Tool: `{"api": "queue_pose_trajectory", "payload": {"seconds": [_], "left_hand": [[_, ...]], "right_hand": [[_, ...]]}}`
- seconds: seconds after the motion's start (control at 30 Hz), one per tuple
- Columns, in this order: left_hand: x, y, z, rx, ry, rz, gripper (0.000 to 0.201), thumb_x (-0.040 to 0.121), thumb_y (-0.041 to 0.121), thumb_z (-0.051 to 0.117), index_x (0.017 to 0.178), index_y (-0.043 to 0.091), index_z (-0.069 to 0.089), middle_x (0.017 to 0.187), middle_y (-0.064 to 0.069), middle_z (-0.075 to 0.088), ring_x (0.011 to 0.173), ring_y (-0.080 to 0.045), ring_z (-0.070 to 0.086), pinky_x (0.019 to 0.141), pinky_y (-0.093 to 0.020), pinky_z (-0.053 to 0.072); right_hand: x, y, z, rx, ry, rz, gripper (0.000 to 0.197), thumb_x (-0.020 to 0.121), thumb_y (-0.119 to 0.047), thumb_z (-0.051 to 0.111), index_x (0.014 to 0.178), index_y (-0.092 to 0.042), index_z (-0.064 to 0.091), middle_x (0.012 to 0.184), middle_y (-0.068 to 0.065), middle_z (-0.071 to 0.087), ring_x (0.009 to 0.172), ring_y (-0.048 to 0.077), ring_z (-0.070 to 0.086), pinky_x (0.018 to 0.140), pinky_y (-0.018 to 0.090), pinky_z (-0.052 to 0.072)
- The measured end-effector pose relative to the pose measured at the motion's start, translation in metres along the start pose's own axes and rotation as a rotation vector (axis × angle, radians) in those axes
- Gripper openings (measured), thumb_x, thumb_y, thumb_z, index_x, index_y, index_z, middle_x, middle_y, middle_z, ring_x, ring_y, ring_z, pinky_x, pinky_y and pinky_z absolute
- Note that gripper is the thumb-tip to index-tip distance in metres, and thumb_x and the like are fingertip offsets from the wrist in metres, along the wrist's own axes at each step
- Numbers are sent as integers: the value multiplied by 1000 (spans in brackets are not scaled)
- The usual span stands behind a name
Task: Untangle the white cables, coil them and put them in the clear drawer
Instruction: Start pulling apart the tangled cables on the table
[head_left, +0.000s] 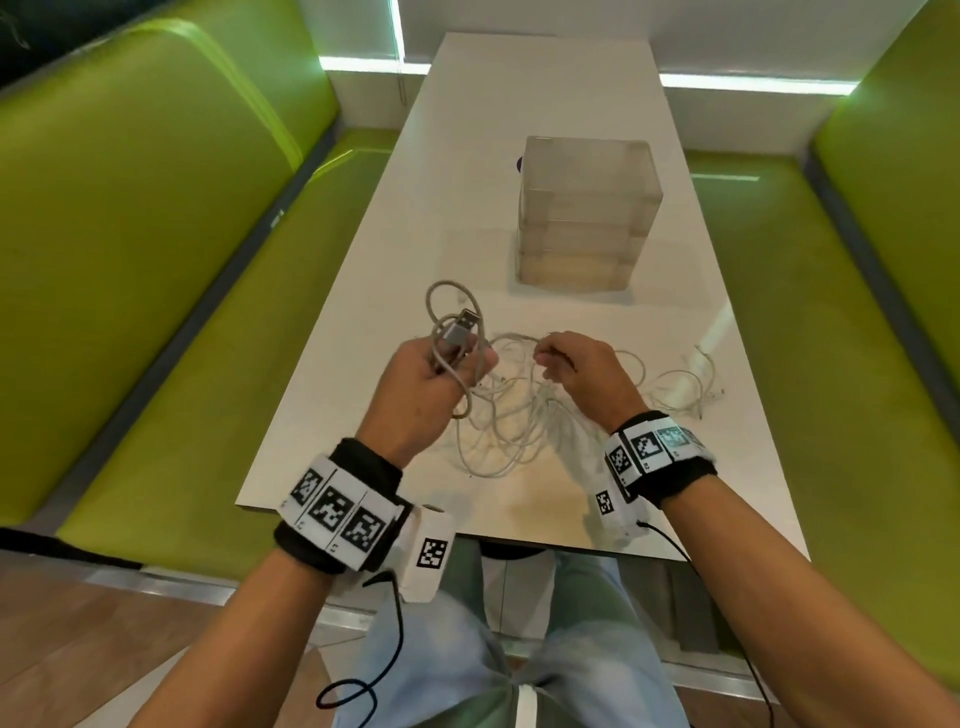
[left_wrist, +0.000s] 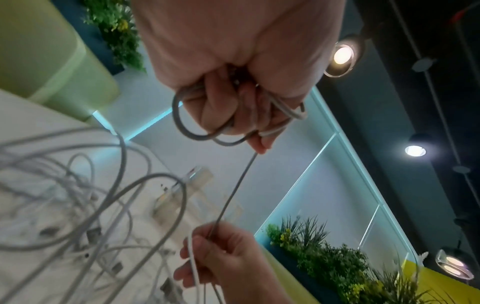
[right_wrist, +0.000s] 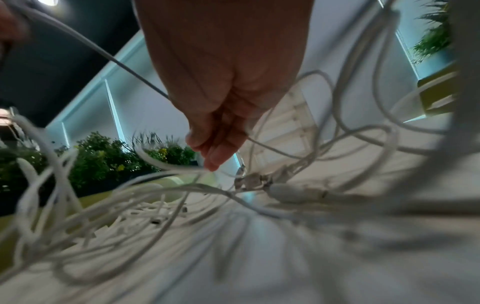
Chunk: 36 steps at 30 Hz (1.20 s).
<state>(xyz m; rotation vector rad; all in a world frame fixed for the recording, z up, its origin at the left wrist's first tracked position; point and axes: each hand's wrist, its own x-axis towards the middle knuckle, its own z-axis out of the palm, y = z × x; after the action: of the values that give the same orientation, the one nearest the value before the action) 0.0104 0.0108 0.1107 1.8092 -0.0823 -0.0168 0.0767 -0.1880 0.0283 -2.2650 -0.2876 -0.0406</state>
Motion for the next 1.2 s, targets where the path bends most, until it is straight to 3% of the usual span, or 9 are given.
{"api": "queue_pose_trajectory", "payload": {"seconds": [0.1, 0.17, 0.27, 0.43, 0.63, 0.77, 0.87, 1.03, 1.2], "left_hand": [[-9, 10, -14, -76, 71, 81, 7, 89, 15, 64, 83, 15, 67, 60, 12, 64, 58, 0, 57, 58, -14, 43], [-12, 14, -23, -105, 133, 113, 8, 89, 7, 61, 84, 12, 64, 54, 17, 60, 51, 4, 53, 53, -8, 40], [-14, 13, -34, 39, 66, 95, 8, 88, 13, 65, 81, 16, 67, 66, 10, 66, 65, -2, 61, 63, -16, 47], [-20, 0, -29, 248, -120, -3, 11, 89, 23, 65, 78, 20, 67, 78, -7, 69, 79, -28, 65, 76, -41, 52], [-31, -2, -27, 260, -310, -35, 16, 85, 26, 69, 80, 12, 67, 76, -13, 66, 68, -14, 56, 70, -35, 46], [-42, 4, -32, 287, -467, -60, 15, 84, 25, 70, 87, 10, 68, 76, -6, 68, 70, -6, 59, 71, -31, 46], [-46, 4, -35, 145, -312, 6, 18, 85, 13, 66, 103, 14, 62, 68, 21, 65, 65, 5, 60, 68, -7, 42], [-41, -3, -41, -194, 85, 57, 5, 92, 8, 55, 91, 13, 54, 67, 6, 50, 52, -7, 44, 47, -14, 38], [-44, -12, -22, -10, 2, 34, 12, 93, 12, 55, 100, 1, 56, 75, -5, 56, 54, 0, 52, 52, -9, 39]], "right_hand": [[5, 2, 0, 17, -3, 12, 10, 90, -8, 58, 84, -11, 66, 86, 15, 65, 75, 26, 60, 75, 39, 49], [6, 1, -5, 111, 14, 60, 11, 88, -4, 59, 85, -9, 68, 85, 15, 66, 69, 18, 60, 69, 26, 49], [2, -7, -10, 153, -44, 94, 7, 88, -9, 62, 85, -14, 66, 80, 1, 65, 56, 3, 56, 58, 14, 43], [-16, -30, -24, 256, 10, 97, 11, 87, -15, 65, 87, -13, 55, 84, 0, 61, 58, 11, 60, 52, 12, 41], [-44, -57, -36, 204, -200, -114, 45, 87, -14, 65, 126, -34, 52, 118, -8, 57, 80, 1, 58, 72, 10, 44], [-58, -67, -37, 250, -209, -101, 8, 88, -12, 64, 93, -16, 68, 87, -5, 67, 76, 2, 59, 71, 19, 47], [-67, -61, -38, 230, -288, -77, 4, 85, -6, 65, 84, -9, 68, 78, 4, 67, 71, 16, 61, 66, 27, 51], [-92, -33, -16, 86, -621, 59, 3, 79, -8, 72, 82, -7, 71, 80, 1, 63, 69, 21, 66, 66, 30, 54], [-110, -21, 7, -57, -736, 127, 27, 76, -18, 74, 104, -18, 71, 95, -4, 67, 85, 11, 64, 80, 25, 52]]}}
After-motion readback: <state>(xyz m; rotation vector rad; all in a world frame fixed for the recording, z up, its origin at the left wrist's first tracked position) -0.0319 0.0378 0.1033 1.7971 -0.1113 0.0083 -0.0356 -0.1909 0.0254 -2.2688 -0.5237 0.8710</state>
